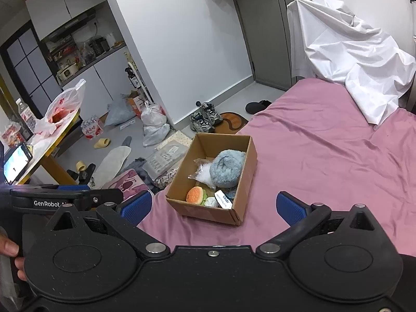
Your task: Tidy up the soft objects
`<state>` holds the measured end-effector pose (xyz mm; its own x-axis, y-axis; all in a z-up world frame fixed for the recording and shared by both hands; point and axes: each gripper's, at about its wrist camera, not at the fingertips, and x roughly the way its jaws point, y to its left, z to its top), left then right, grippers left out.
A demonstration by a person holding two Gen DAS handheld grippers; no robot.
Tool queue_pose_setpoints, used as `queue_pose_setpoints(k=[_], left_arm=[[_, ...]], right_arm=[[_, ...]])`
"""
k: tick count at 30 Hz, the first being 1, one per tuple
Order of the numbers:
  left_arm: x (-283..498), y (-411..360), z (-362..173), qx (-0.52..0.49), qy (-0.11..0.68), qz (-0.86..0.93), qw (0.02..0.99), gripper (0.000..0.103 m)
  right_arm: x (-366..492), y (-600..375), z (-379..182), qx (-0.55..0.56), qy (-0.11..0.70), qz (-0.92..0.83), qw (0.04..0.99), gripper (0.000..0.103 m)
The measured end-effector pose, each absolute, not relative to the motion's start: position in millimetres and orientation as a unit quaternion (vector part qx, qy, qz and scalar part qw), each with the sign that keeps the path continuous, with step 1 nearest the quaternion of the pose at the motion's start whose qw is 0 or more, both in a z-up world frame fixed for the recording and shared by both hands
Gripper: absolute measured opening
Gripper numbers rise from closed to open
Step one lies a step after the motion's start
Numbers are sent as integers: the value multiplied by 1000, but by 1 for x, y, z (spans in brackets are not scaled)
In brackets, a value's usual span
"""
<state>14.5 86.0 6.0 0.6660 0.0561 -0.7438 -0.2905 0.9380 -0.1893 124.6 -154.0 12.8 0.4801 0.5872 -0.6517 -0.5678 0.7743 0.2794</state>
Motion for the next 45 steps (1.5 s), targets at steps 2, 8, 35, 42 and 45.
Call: queue_pose_setpoints(k=[2, 8, 35, 42, 45], left_arm=[[12, 86, 6, -149, 395, 97, 901, 102], [6, 85, 1, -152, 397, 99, 900, 102], [-4, 87, -1, -147, 394, 101, 901, 102], [-4, 86, -1, -147, 394, 102, 901, 102], [-4, 86, -2, -147, 394, 102, 902, 102]], right_arm=[[122, -155, 12, 10, 383, 335, 861, 103], [118, -159, 12, 13, 381, 335, 862, 103], [110, -162, 8, 16, 380, 327, 865, 103], [109, -162, 9, 15, 379, 327, 865, 103], [109, -162, 9, 16, 380, 327, 865, 103]])
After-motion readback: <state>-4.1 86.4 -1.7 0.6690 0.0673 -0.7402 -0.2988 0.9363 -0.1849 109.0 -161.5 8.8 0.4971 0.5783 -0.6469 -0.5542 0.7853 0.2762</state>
